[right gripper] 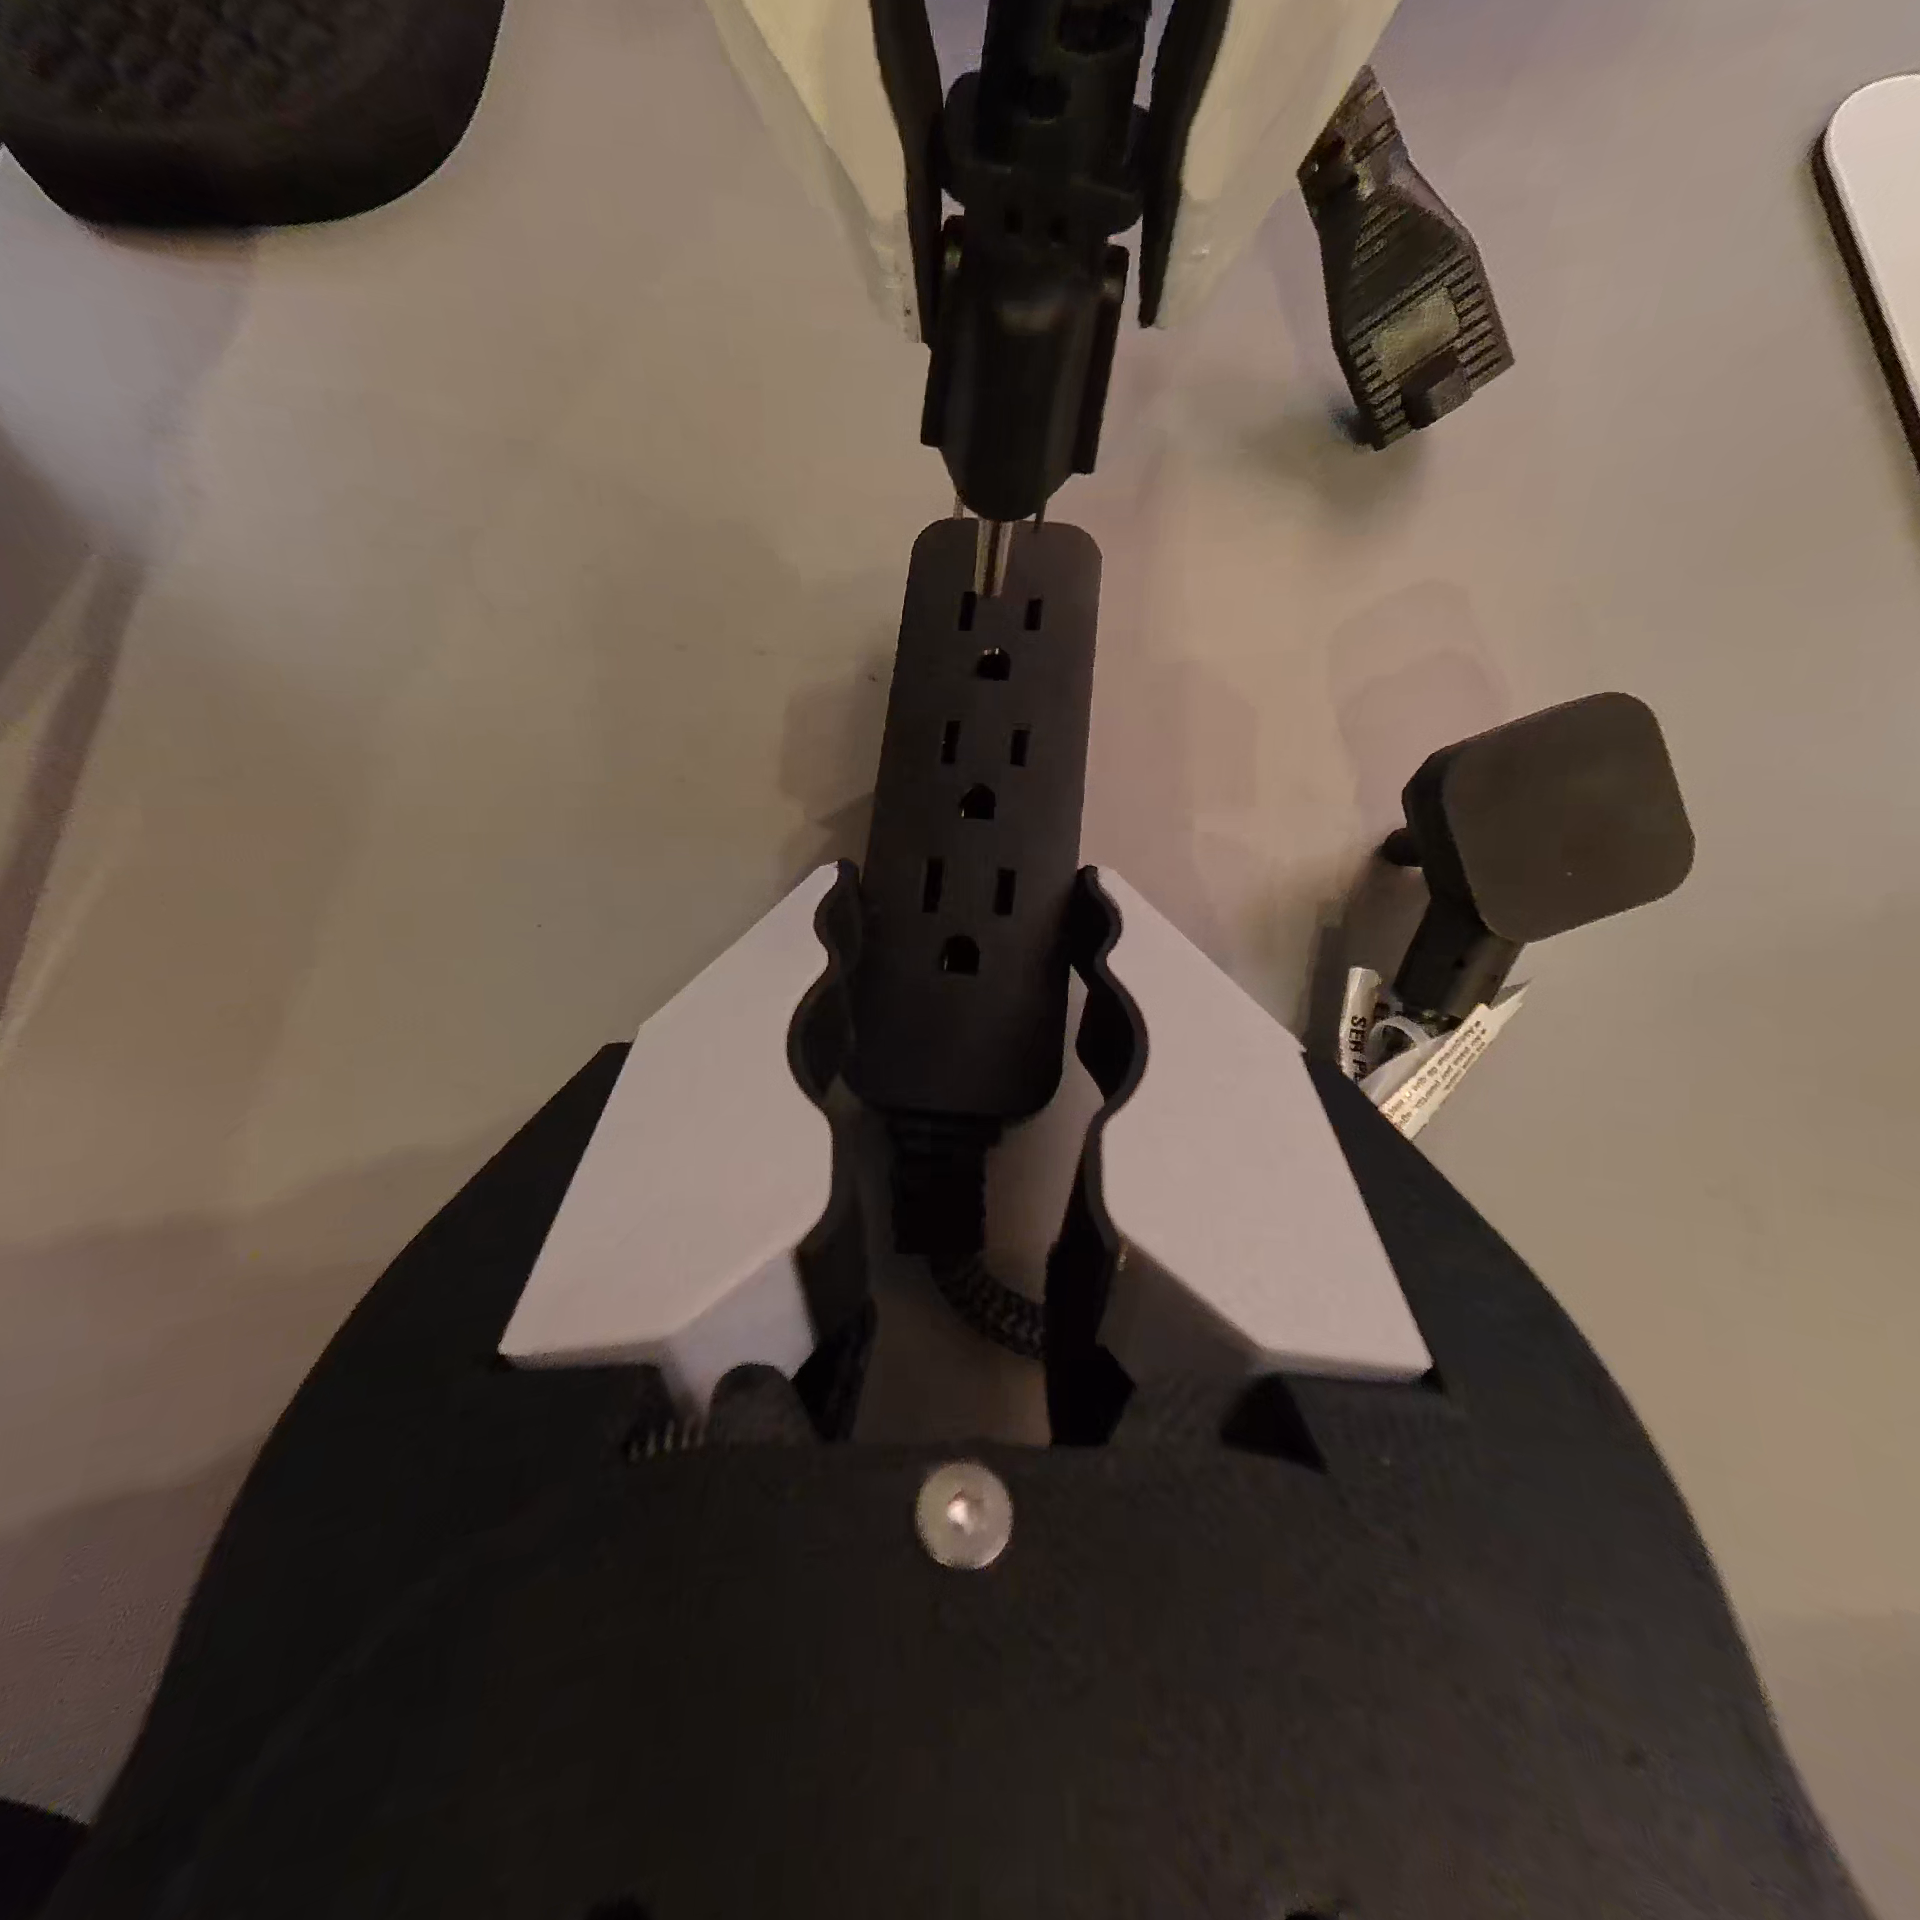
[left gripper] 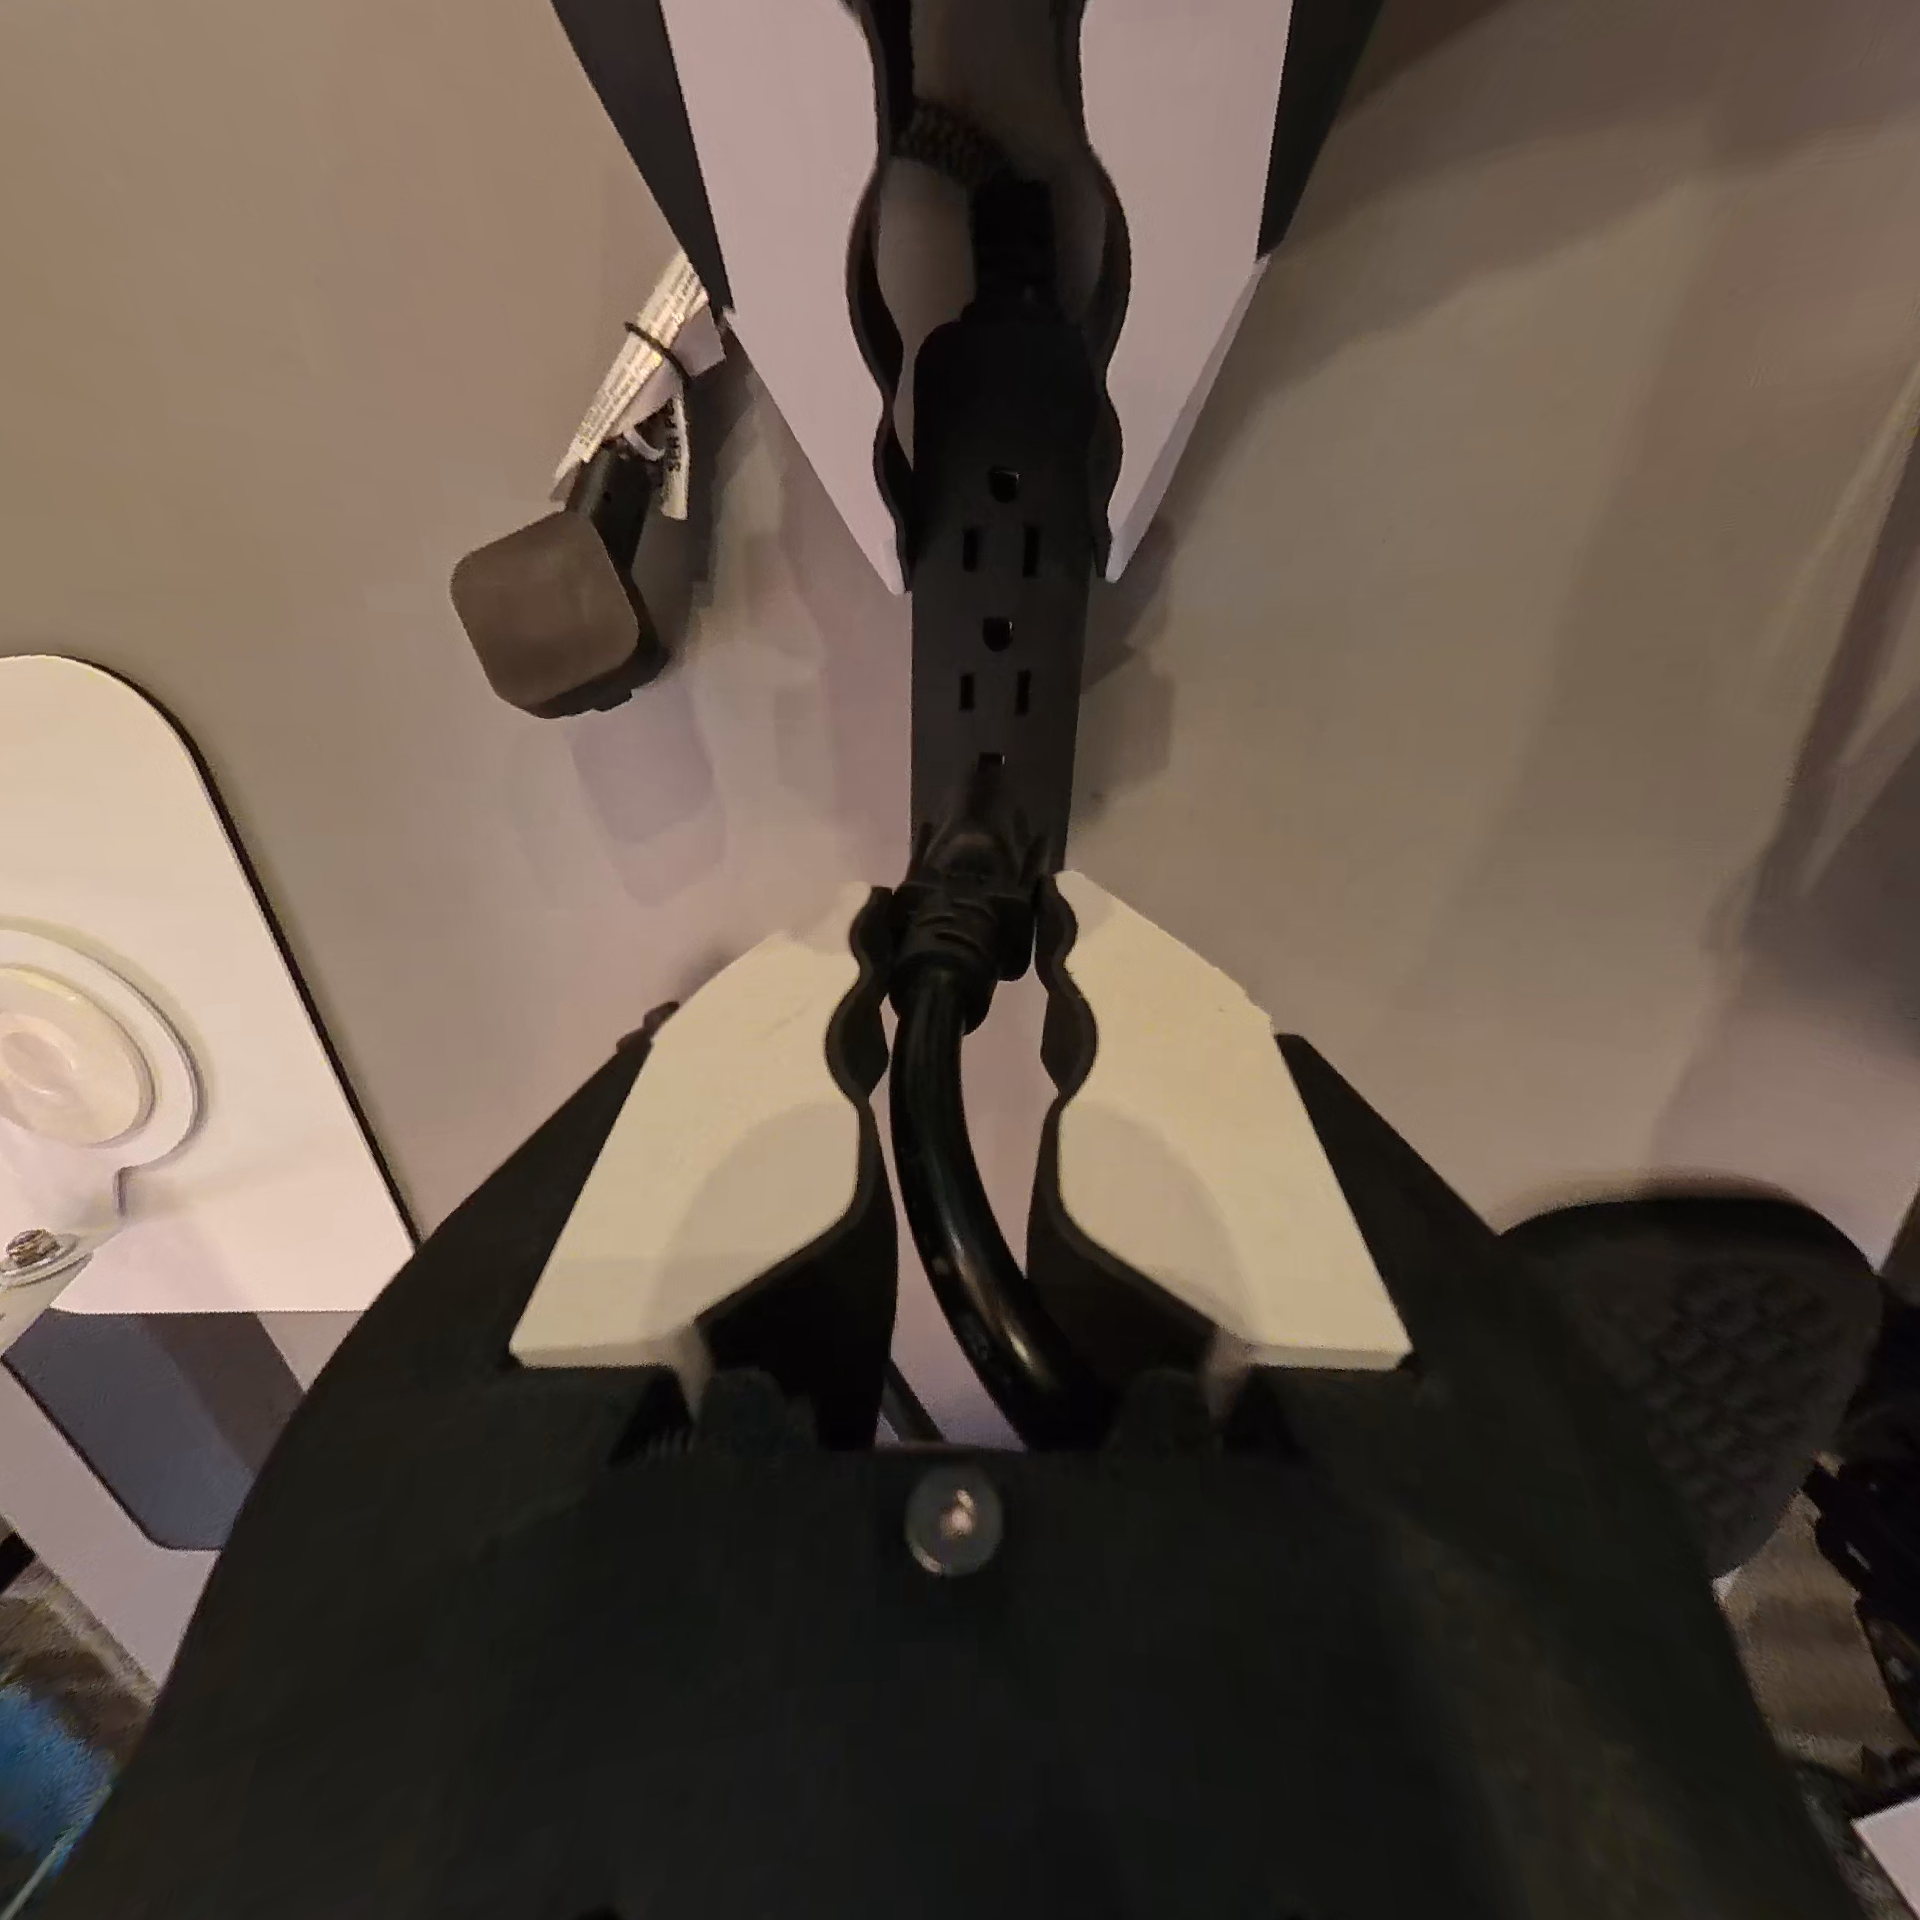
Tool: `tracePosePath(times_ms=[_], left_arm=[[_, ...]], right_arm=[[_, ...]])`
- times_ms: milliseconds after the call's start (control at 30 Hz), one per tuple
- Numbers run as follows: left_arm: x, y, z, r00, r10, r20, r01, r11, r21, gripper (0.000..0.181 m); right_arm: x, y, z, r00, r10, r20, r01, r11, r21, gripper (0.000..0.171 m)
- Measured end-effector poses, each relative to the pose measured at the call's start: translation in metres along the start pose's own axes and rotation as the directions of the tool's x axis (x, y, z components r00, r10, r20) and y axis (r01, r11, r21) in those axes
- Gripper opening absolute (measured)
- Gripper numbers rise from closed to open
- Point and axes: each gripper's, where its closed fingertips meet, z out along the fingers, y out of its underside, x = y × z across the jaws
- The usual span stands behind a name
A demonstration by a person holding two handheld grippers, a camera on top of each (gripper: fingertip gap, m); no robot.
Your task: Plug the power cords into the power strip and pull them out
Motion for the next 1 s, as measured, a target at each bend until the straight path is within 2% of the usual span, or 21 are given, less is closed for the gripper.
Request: tracePosePath(times_ms=[133,1000], left_arm=[[0.003,0.010,0.009,1.000,0.028,-0.001,-0.028,0.998,-0.056,0.026],[0.003,0.006,0.027,0.998,0.036,0.047,-0.031,0.994,-0.100,0.025]], right_arm=[[0.000,0.000,0.000,1.000,0.004,-0.001,-0.004,1.000,0.004,0.039],[0.000,0.000,0.000,1.000,0.003,-0.003,-0.003,1.000,0.007,0.039]])
